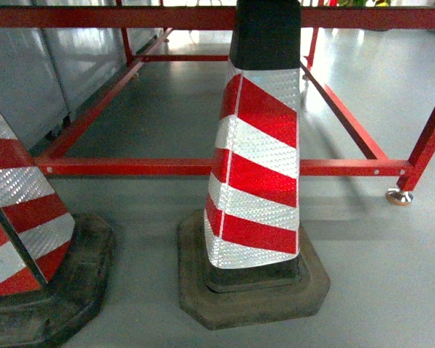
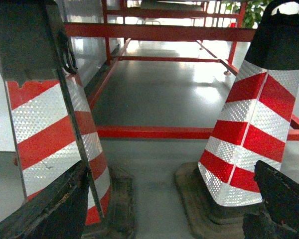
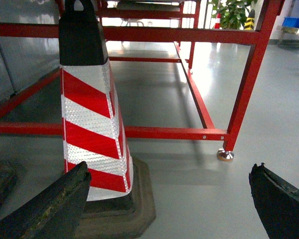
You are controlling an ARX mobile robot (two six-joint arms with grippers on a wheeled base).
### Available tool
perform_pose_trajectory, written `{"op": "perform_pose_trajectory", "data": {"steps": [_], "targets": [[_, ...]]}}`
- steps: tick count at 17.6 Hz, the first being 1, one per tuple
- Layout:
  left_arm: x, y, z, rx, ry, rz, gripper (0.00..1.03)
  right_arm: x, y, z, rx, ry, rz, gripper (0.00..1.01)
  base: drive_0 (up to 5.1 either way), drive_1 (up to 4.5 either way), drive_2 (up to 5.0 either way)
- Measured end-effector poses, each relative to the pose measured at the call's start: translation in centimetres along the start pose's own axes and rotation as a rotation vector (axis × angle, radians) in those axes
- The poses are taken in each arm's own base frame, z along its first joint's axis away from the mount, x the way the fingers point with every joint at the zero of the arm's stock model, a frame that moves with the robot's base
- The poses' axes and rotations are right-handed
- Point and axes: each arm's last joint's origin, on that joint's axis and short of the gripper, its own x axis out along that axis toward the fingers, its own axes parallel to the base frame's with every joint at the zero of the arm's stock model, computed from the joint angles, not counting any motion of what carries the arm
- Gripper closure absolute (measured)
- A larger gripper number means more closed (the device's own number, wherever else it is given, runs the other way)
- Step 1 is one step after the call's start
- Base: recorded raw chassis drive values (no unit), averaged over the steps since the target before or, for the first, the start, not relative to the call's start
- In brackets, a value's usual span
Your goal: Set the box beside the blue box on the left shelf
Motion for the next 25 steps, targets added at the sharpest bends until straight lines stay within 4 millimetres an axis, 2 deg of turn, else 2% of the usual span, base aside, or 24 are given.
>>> {"op": "perform_pose_trajectory", "data": {"steps": [25], "targets": [[0.00, 0.00, 0.00, 0.005, 0.000, 0.001, 0.05, 0.00, -0.01, 0.01, -0.001, -0.002, -0.004, 0.03, 0.0, 0.00, 0.0]]}}
